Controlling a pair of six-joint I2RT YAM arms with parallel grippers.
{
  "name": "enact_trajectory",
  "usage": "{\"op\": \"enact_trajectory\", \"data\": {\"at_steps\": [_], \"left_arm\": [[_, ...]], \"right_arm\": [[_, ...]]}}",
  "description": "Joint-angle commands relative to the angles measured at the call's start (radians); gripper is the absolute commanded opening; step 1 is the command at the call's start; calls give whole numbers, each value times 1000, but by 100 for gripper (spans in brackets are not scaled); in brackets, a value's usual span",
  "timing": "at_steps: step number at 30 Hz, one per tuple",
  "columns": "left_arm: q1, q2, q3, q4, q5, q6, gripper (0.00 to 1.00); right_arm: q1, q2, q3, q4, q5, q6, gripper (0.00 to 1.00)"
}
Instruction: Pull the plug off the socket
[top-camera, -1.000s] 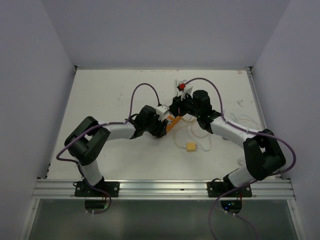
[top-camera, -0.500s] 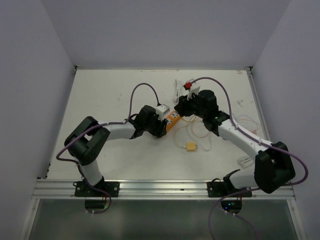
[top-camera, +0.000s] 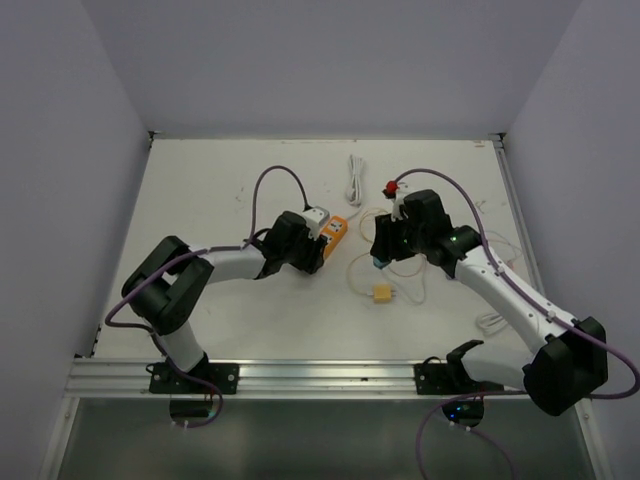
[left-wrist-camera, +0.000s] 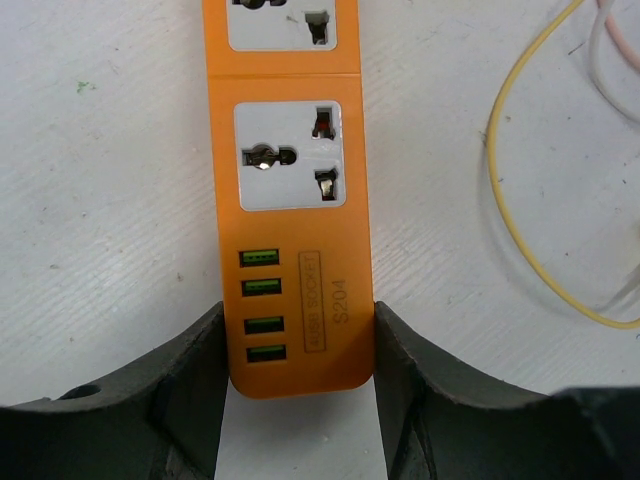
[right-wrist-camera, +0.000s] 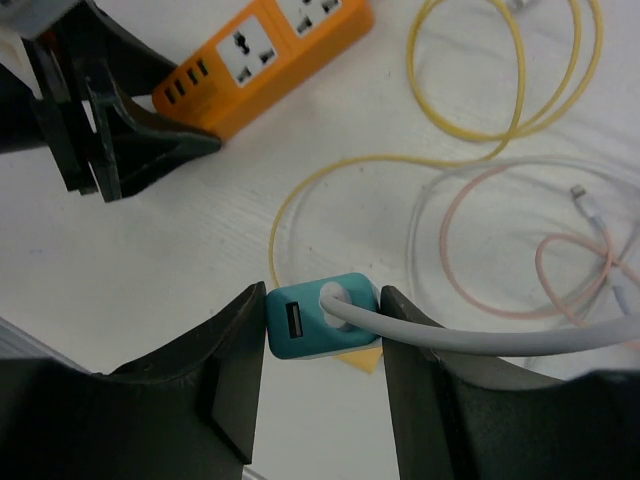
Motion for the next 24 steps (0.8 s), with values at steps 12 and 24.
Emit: {"op": "enact_trajectory", "data": {"at_steps": [12, 24], "left_arm": [[118, -25, -28, -221, -173, -113, 0], [253, -22, 49, -276, -197, -202, 10]], "right_arm": [[-1, 117, -49, -149, -154, 115, 1], [2, 266, -40, -111, -162, 116, 10]]}}
